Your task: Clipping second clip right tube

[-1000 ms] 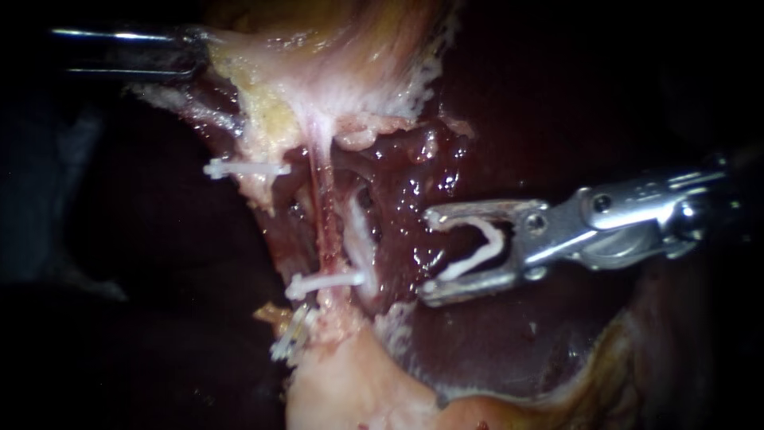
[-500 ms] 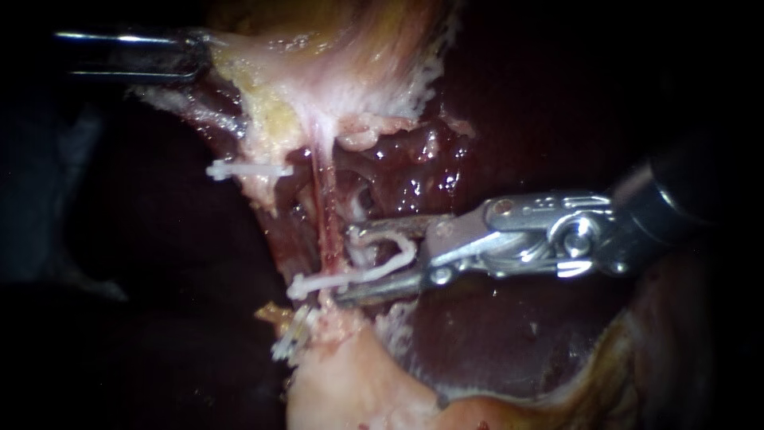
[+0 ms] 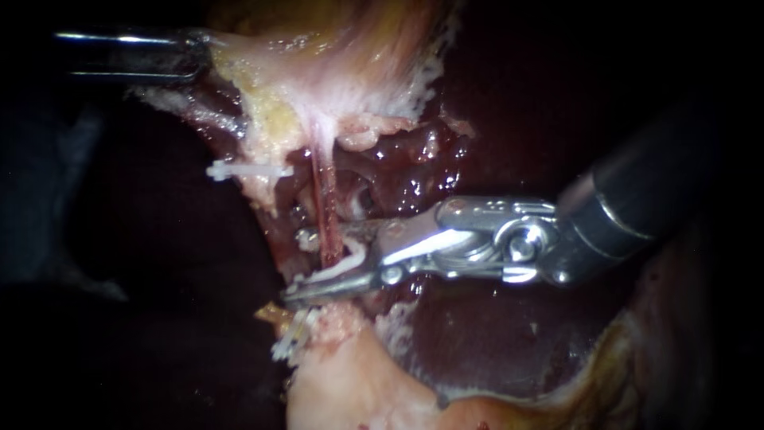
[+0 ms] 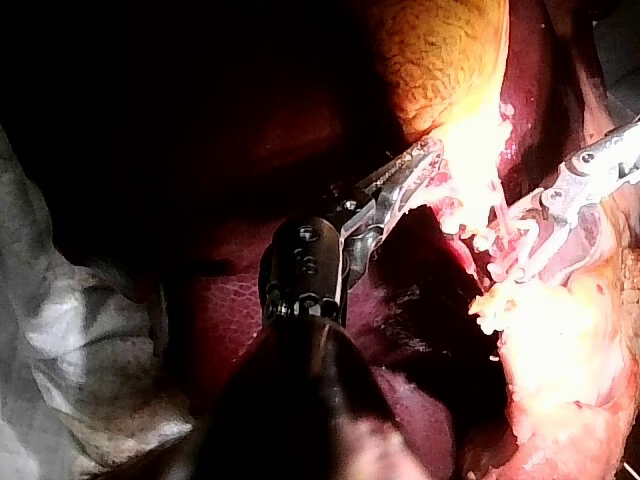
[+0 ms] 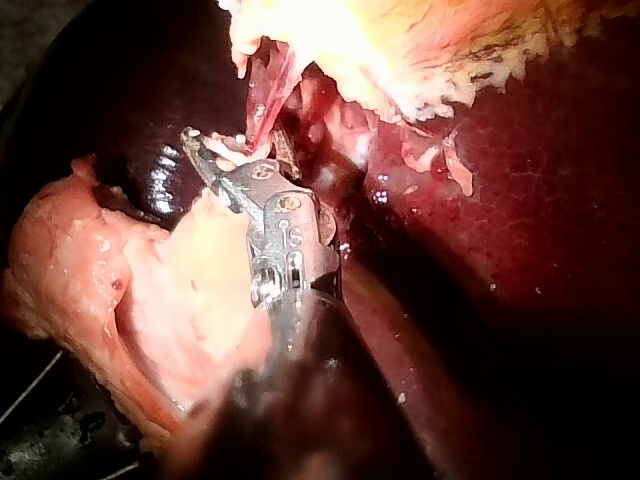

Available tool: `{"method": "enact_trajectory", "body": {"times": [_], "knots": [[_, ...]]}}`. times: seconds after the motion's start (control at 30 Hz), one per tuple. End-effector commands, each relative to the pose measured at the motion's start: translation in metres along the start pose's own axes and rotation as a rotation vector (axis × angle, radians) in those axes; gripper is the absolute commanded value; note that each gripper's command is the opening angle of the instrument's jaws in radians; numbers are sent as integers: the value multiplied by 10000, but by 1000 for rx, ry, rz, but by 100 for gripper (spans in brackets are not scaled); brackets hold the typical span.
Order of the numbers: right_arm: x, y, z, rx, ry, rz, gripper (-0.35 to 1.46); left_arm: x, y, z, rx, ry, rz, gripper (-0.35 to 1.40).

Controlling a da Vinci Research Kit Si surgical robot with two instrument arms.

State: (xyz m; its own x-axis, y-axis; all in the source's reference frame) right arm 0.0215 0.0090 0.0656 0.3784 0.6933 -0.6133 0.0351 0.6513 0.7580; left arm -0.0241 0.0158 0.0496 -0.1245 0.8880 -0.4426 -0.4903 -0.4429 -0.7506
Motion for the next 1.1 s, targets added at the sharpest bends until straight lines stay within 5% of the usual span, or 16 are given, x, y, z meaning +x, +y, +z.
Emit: {"method": "enact_trajectory", "body": {"times": [0.03,0.47,0.93,1.1], "knots": [[-1,0,2,6,3,-1,48,0,0,0,0,0,0,-35],[1,-4,3,58,58,7,48,0,0,0,0,0,0,-35],[30,-63,-7,248,131,-6,46,0,0,0,0,0,0,-35],[32,-69,-6,267,131,-10,45,0,0,0,0,0,0,-35]]}}
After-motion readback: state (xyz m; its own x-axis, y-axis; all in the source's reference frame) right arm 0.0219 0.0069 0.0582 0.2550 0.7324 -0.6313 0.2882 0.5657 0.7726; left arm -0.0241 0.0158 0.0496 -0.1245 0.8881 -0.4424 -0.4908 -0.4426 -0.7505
